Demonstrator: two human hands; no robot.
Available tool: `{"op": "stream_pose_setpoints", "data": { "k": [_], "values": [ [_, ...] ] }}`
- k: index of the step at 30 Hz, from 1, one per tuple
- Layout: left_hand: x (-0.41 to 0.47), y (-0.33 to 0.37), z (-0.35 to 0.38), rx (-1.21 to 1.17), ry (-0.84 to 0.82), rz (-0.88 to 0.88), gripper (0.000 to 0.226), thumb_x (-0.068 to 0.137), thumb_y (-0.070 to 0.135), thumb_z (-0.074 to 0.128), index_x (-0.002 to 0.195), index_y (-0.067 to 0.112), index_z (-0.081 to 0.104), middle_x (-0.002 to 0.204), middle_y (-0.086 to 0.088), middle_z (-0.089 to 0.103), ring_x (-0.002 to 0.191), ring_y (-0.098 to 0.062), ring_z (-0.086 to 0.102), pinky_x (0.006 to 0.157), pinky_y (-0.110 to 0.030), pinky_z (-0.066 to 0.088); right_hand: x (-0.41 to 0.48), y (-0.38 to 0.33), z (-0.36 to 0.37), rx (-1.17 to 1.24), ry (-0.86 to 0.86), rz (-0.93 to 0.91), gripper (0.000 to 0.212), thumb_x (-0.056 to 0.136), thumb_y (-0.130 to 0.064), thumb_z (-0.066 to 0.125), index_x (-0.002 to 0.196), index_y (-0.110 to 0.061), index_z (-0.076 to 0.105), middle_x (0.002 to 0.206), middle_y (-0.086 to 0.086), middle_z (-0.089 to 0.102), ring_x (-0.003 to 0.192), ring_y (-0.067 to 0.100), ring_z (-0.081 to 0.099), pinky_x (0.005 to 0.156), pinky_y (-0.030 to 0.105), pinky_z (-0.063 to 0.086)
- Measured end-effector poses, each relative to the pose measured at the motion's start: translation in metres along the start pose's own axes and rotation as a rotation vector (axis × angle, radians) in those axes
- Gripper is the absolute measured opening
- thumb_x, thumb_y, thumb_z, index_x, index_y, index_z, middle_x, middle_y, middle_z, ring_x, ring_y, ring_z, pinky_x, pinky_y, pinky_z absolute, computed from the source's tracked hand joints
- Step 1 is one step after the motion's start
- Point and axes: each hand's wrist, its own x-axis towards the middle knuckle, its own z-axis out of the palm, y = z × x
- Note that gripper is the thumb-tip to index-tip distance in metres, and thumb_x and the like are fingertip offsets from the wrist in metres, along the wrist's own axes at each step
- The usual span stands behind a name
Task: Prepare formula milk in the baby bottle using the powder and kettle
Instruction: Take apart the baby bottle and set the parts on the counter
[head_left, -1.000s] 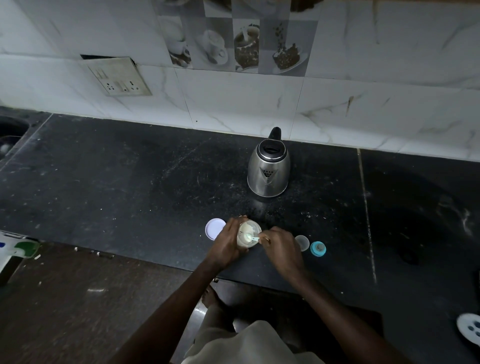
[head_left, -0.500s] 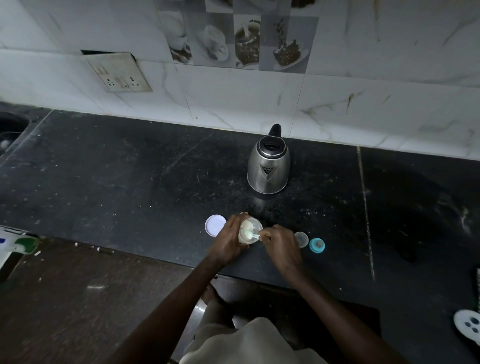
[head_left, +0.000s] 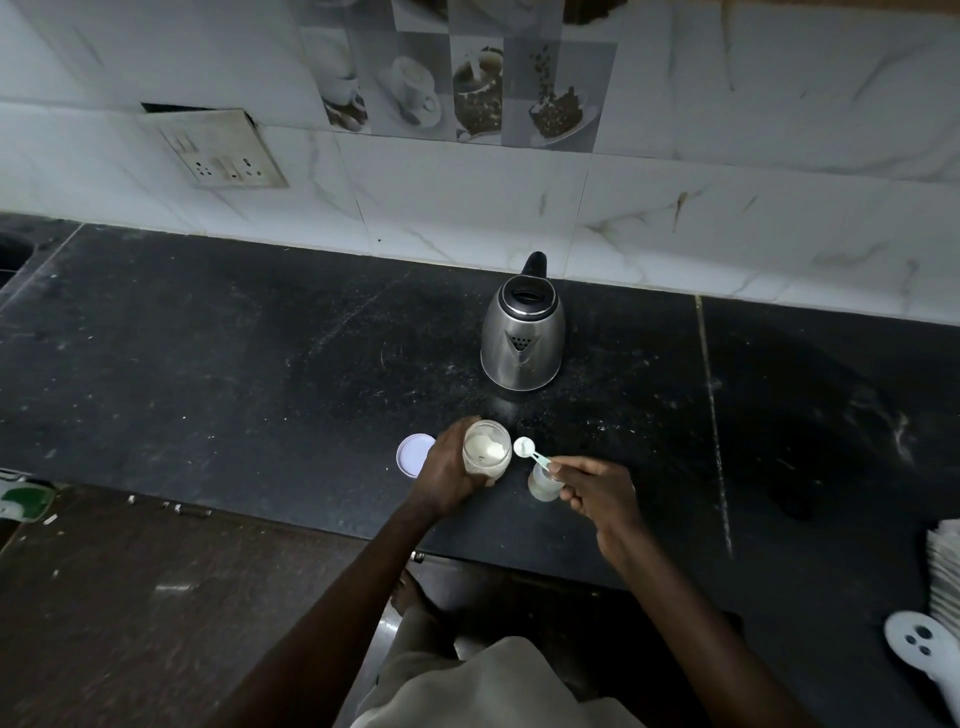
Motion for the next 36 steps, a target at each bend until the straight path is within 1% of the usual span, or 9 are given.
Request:
{"op": "stream_pose_setpoints", "data": {
  "k": [6,11,13,15,17,20,23,28,36],
  "values": [
    [-0.004,-0.003,-0.002,-0.037,-0.001,-0.064,0.097,0.058,0.014,0.093,0.145,0.017,0.049,0.137,0.008,0.061,0.125,-0.012,0.059,0.108,-0.033,0.047,-0.003,0.002,-0.033,0.040,0.054,0.015,0.009,0.090,-0.009,0.078,0.097,-0.012,0.081,0.075,0.005,0.077,0.055,0.006,0.056,0.050,0.017,0.043],
    [-0.007,-0.005,-0.005,-0.022,-0.019,-0.084,0.105,0.058,0.010,0.093,0.151,0.012,0.044,0.146,0.000,0.057,0.134,-0.019,0.055,0.114,-0.039,0.044,-0.003,0.008,-0.046,-0.005,0.069,-0.013,0.010,0.089,-0.010,0.078,0.097,-0.013,0.082,0.079,0.006,0.079,0.059,0.009,0.056,0.053,0.019,0.044],
    [-0.010,-0.007,-0.005,0.016,-0.021,-0.029,0.108,0.059,0.006,0.089,0.155,0.010,0.039,0.156,-0.001,0.047,0.146,-0.025,0.044,0.120,-0.049,0.038,-0.004,0.010,-0.048,-0.025,0.064,-0.016,0.009,0.089,-0.011,0.079,0.095,-0.015,0.082,0.082,0.005,0.080,0.060,0.009,0.057,0.054,0.019,0.045],
    [-0.015,-0.004,-0.005,0.089,0.006,0.092,0.105,0.062,0.002,0.074,0.158,0.008,0.033,0.166,-0.002,0.027,0.159,-0.030,0.016,0.128,-0.055,0.022,-0.005,0.011,-0.048,-0.036,0.063,-0.018,0.008,0.088,-0.012,0.080,0.094,-0.016,0.082,0.084,0.005,0.080,0.061,0.010,0.058,0.056,0.021,0.046],
    [-0.023,0.009,-0.006,0.121,0.079,0.172,0.105,0.061,0.000,0.065,0.160,0.012,0.033,0.173,-0.003,0.015,0.162,-0.028,-0.002,0.128,-0.045,0.013,-0.005,0.013,-0.046,-0.054,0.072,-0.031,0.007,0.087,-0.012,0.080,0.093,-0.016,0.083,0.085,0.004,0.080,0.061,0.010,0.059,0.057,0.022,0.046],
    [-0.034,0.037,0.002,0.123,0.143,0.337,0.103,0.061,-0.008,0.067,0.158,0.011,0.038,0.172,-0.007,0.022,0.162,-0.029,0.007,0.127,-0.039,0.016,-0.006,0.013,-0.045,-0.098,0.093,-0.066,0.005,0.088,-0.015,0.081,0.090,-0.018,0.083,0.084,0.002,0.080,0.060,0.010,0.060,0.058,0.024,0.048],
    [-0.041,0.057,0.020,0.113,0.026,0.418,0.095,0.068,0.000,0.072,0.157,0.008,0.039,0.167,-0.007,0.034,0.158,-0.022,0.024,0.129,-0.037,0.021,-0.008,0.013,-0.044,-0.171,0.114,-0.108,0.005,0.089,-0.017,0.079,0.088,-0.021,0.082,0.080,-0.001,0.080,0.056,0.006,0.061,0.057,0.021,0.049],
    [-0.041,0.064,0.058,0.136,-0.128,0.208,0.102,0.078,0.026,0.083,0.162,0.020,0.026,0.165,-0.003,0.032,0.152,-0.021,0.033,0.125,-0.036,0.032,-0.007,0.012,-0.041,-0.264,0.119,-0.158,0.007,0.090,-0.017,0.077,0.087,-0.022,0.081,0.074,-0.004,0.078,0.054,0.003,0.063,0.051,0.014,0.047],
    [-0.027,0.066,0.068,0.162,-0.102,0.071,0.094,0.082,0.023,0.080,0.160,0.008,0.030,0.145,-0.020,0.057,0.132,-0.036,0.058,0.107,-0.043,0.051,-0.005,0.012,-0.039,-0.330,0.131,-0.193,0.008,0.088,-0.018,0.077,0.086,-0.024,0.082,0.071,-0.005,0.077,0.053,0.005,0.064,0.058,0.023,0.051]
  ]
}}
